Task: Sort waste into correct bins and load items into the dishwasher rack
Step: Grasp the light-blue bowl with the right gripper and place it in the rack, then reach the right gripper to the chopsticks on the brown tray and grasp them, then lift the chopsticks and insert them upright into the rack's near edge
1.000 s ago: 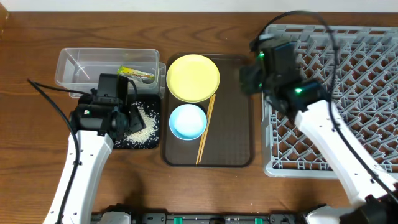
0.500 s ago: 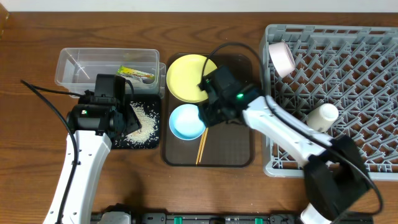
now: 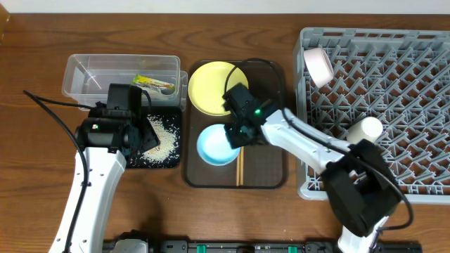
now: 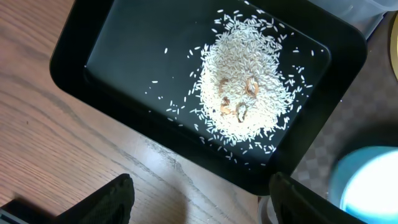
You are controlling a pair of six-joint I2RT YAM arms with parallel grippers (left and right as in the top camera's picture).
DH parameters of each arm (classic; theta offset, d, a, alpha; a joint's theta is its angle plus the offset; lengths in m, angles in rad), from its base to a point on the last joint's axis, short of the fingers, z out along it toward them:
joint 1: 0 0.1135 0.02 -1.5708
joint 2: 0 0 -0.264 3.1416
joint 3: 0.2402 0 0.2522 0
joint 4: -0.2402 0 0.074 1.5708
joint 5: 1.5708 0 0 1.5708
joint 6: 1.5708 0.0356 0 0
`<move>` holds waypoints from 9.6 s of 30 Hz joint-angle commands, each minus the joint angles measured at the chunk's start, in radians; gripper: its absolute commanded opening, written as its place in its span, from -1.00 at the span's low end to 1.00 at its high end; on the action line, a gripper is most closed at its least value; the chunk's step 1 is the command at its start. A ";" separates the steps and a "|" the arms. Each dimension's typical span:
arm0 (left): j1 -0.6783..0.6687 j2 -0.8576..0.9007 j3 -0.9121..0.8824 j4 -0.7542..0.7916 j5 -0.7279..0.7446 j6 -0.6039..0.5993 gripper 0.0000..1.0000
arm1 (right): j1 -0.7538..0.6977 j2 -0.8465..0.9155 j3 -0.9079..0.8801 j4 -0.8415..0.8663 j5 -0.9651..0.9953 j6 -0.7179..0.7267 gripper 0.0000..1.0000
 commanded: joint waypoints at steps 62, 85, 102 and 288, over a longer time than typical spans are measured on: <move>0.005 -0.002 0.002 0.010 0.019 -0.019 0.46 | -0.602 0.056 0.032 0.792 1.132 -0.853 -0.98; 0.005 -0.002 0.002 0.010 0.019 -0.019 0.46 | -0.496 -0.056 0.032 0.308 0.968 -0.360 -0.58; 0.005 -0.002 0.002 0.011 0.019 -0.019 0.47 | -0.355 -0.410 0.031 -0.014 -0.037 -0.130 -0.01; 0.005 -0.002 0.002 0.029 0.023 -0.019 0.59 | 0.043 0.059 -0.055 -0.020 0.134 0.197 -0.43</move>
